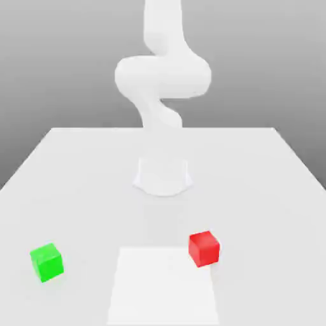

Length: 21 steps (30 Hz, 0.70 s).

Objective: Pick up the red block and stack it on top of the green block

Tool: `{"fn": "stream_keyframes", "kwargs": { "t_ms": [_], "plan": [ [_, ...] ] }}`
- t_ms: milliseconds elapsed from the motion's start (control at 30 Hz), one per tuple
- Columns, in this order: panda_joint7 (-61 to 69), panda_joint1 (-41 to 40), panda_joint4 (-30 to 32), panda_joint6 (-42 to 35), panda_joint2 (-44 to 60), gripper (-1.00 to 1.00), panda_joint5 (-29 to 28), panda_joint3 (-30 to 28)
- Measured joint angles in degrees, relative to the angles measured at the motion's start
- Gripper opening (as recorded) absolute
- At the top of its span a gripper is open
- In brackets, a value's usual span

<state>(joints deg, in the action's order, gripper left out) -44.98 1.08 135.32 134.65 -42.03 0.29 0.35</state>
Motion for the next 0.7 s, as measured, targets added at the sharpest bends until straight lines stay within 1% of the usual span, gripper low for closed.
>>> {"fn": "stream_keyframes", "kwargs": {
  "t_ms": [400, 567, 700],
  "plan": [
    [4.89, 5.91, 19.89, 16.48, 22.54, 0.00, 1.46, 2.83],
    [6.49, 8.21, 28.75, 25.27, 34.87, 0.00, 1.18, 4.67],
    [4.85, 8.69, 29.49, 33.55, 45.27, 0.00, -1.71, 4.43]
  ]
}}
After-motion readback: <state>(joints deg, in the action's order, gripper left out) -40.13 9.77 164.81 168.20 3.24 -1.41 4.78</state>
